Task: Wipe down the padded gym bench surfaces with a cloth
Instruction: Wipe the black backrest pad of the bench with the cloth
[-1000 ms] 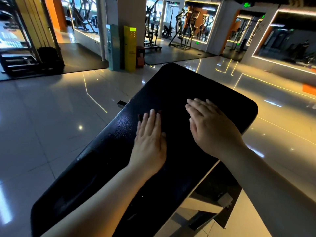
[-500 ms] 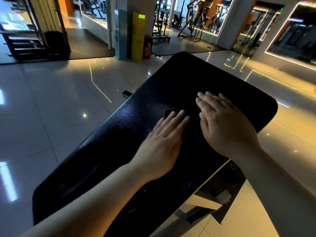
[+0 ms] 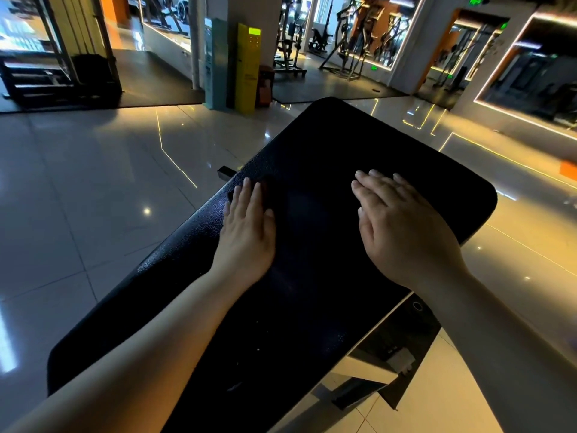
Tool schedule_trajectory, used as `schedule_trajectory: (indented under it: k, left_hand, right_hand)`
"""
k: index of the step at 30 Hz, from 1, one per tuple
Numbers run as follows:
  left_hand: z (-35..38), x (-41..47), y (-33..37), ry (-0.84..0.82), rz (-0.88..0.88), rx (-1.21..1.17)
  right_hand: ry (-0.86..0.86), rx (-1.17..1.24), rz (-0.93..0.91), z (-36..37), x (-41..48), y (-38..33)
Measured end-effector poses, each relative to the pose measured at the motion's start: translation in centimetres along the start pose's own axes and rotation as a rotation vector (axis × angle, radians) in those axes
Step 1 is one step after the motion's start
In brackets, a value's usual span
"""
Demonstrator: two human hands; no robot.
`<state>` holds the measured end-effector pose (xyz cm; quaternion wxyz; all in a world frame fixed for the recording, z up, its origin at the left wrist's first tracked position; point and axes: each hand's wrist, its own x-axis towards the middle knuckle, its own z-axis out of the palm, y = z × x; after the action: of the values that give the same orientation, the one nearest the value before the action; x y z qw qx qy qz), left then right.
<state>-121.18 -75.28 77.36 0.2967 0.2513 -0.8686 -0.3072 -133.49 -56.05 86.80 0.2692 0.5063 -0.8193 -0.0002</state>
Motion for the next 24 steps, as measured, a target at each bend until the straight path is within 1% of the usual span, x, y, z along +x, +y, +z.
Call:
schedule_trajectory:
  k: [1,2,5,6,7,8,11,12,13,14,17,18,19,20,22,23,24]
  left_hand:
    - [0.3,0.0,0.6,-0.004,-0.022,0.005]
    - [0.5,-0.5,1.5,-0.02,0.021,0.002]
    - [0.4,-3.5,2.9,-0.109,0.307,-0.012]
    - [0.2,-3.7,2.2,-0.122,0.358,0.019]
    - [0.0,-3.2,1.3,-0.102,0.353,0.046]
    - [0.0,-2.2,0.5,-0.065,0.286,0.066]
    - [0.0,0.2,0.6,-0.011,-0.072,0.057]
    - [0.3,0.3,1.7,-0.01,-0.133,0.045]
    - [0.5,-0.2,2.9,-0.002,-0.148,0.039]
    - [0.7,-1.2,4.2,0.008,-0.119,0.041]
    - [0.7,-4.3,5.2,0.027,0.088,0.112]
    - [0.7,-4.2,4.4,0.032,0.118,0.133]
    - [0.7,-3.4,3.4,0.047,0.102,0.13]
    - [0.8,-2.2,2.4,0.06,0.047,0.104]
    - [0.9,0.4,1.4,0.046,-0.12,0.024]
    - [0.9,1.0,1.7,0.024,-0.171,0.003]
    - [1.1,1.1,2.5,0.004,-0.17,-0.008]
  right_hand:
    - [0.002,0.001,0.002,0.0,0.0,0.0]
    - [0.007,0.003,0.006,0.0,0.0,0.0]
    - [0.018,0.002,0.007,0.0,-0.1,0.0]
    - [0.016,0.006,0.005,0.0,-0.1,0.0]
    - [0.013,0.014,0.003,0.0,-0.1,0.0]
    - [0.009,0.022,0.001,0.0,-0.1,0.1]
    - [0.009,0.023,0.005,-0.1,-0.1,0.0]
    - [0.011,0.022,0.01,-0.1,-0.1,0.0]
    - [0.014,0.022,0.012,-0.2,-0.2,-0.1]
    - [0.017,0.021,0.011,-0.2,-0.2,-0.1]
    - [0.03,0.016,0.004,-0.2,-0.1,-0.1]
    - [0.033,0.016,0.003,-0.1,-0.2,-0.1]
    - [0.035,0.019,0.004,-0.2,-0.2,-0.1]
    - [0.036,0.022,0.006,-0.2,-0.2,-0.1]
    - [0.038,0.027,0.007,-0.2,-0.1,0.0]
    - [0.039,0.028,0.007,-0.1,-0.1,0.0]
    - [0.039,0.027,0.009,-0.1,-0.1,0.0]
